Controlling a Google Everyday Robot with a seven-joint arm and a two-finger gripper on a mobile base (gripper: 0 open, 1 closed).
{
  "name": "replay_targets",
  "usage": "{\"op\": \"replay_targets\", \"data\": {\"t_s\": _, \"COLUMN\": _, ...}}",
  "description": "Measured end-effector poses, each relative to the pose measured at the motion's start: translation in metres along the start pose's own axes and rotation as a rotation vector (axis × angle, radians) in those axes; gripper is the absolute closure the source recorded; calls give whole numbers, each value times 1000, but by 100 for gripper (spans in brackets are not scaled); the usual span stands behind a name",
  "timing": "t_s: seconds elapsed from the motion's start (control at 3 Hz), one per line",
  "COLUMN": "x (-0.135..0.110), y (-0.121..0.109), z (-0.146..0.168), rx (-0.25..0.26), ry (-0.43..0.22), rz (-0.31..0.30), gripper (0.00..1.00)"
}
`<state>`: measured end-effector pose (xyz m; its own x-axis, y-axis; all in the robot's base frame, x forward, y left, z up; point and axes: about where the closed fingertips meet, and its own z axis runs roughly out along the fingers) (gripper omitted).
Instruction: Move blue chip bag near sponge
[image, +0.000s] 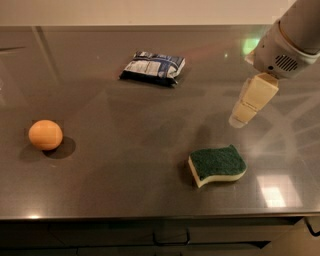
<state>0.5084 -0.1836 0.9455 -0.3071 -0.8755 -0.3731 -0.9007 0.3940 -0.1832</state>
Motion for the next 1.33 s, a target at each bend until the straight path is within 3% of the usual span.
{"op": "replay_targets", "data": {"t_s": 1.33, "x": -67, "y": -133, "z": 138, "rx": 51, "ry": -204, "rz": 134, "gripper": 0}}
